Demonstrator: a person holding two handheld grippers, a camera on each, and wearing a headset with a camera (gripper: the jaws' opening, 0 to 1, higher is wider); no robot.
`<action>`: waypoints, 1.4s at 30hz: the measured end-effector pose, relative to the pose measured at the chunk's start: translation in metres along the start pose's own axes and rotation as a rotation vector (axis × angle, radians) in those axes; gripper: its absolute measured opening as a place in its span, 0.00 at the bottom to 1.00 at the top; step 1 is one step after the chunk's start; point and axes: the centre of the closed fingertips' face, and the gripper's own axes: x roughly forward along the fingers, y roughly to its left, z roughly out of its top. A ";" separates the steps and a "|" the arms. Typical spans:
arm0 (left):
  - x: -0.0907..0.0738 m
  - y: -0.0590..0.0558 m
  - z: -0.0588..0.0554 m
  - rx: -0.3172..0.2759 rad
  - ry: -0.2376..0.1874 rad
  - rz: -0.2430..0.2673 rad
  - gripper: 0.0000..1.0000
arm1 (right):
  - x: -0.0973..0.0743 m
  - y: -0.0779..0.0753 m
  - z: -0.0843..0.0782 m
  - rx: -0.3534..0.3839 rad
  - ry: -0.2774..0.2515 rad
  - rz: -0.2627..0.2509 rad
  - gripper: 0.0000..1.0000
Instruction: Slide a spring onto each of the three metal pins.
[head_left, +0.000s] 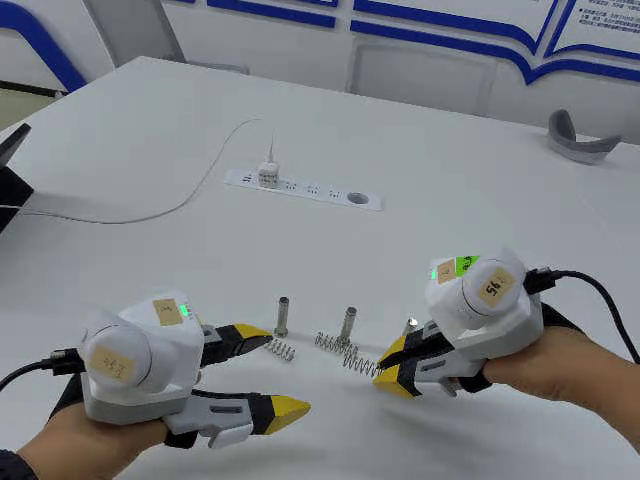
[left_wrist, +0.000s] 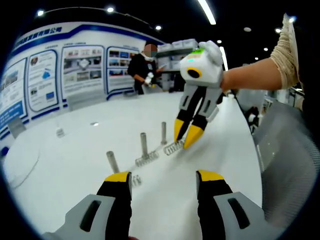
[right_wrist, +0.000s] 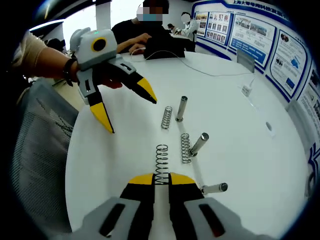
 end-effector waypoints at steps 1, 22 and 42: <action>0.002 -0.001 0.001 0.002 -0.001 -0.005 0.52 | 0.000 0.001 0.002 -0.007 -0.001 0.005 0.11; 0.016 -0.018 0.004 0.058 0.010 -0.072 0.40 | 0.008 0.024 0.020 -0.122 0.007 0.084 0.11; 0.020 -0.028 0.001 0.132 0.018 -0.112 0.24 | 0.009 0.040 0.025 -0.217 0.025 0.143 0.11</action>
